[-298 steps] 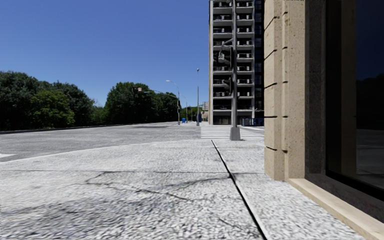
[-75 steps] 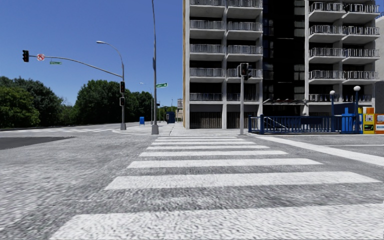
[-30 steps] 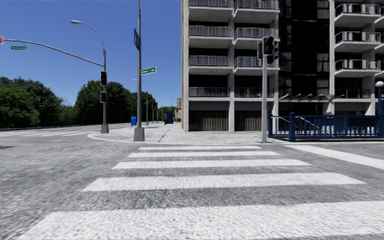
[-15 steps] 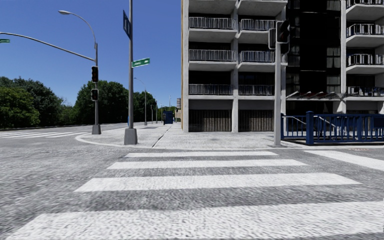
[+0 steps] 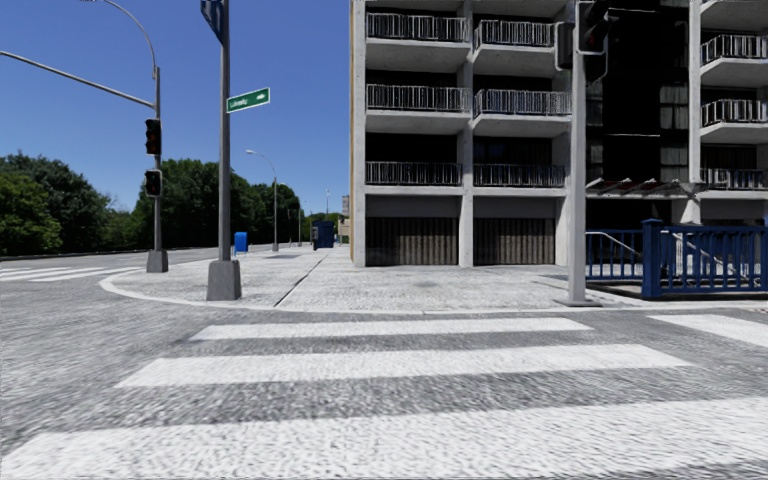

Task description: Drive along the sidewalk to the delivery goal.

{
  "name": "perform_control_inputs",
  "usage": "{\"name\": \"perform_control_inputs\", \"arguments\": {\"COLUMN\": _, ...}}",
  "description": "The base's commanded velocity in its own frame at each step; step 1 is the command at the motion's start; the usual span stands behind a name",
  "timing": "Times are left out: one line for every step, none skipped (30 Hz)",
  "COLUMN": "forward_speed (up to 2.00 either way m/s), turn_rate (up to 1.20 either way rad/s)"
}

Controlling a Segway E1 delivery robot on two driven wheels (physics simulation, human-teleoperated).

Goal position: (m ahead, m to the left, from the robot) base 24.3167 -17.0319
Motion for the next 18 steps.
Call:
{"name": "perform_control_inputs", "arguments": {"forward_speed": 2.00, "turn_rate": -0.32}}
{"name": "perform_control_inputs", "arguments": {"forward_speed": 2.00, "turn_rate": -0.32}}
{"name": "perform_control_inputs", "arguments": {"forward_speed": 2.00, "turn_rate": -0.32}}
{"name": "perform_control_inputs", "arguments": {"forward_speed": 2.00, "turn_rate": -0.32}}
{"name": "perform_control_inputs", "arguments": {"forward_speed": 2.00, "turn_rate": -0.32}}
{"name": "perform_control_inputs", "arguments": {"forward_speed": 2.00, "turn_rate": -0.32}}
{"name": "perform_control_inputs", "arguments": {"forward_speed": 2.00, "turn_rate": -0.32}}
{"name": "perform_control_inputs", "arguments": {"forward_speed": 2.00, "turn_rate": -0.32}}
{"name": "perform_control_inputs", "arguments": {"forward_speed": 2.00, "turn_rate": -0.32}}
{"name": "perform_control_inputs", "arguments": {"forward_speed": 2.00, "turn_rate": -0.32}}
{"name": "perform_control_inputs", "arguments": {"forward_speed": 2.00, "turn_rate": -0.32}}
{"name": "perform_control_inputs", "arguments": {"forward_speed": 2.00, "turn_rate": -0.32}}
{"name": "perform_control_inputs", "arguments": {"forward_speed": 2.00, "turn_rate": -0.32}}
{"name": "perform_control_inputs", "arguments": {"forward_speed": 2.00, "turn_rate": -0.32}}
{"name": "perform_control_inputs", "arguments": {"forward_speed": 2.00, "turn_rate": -0.32}}
{"name": "perform_control_inputs", "arguments": {"forward_speed": 2.00, "turn_rate": -0.32}}
{"name": "perform_control_inputs", "arguments": {"forward_speed": 2.00, "turn_rate": -0.32}}
{"name": "perform_control_inputs", "arguments": {"forward_speed": 2.00, "turn_rate": -0.32}}
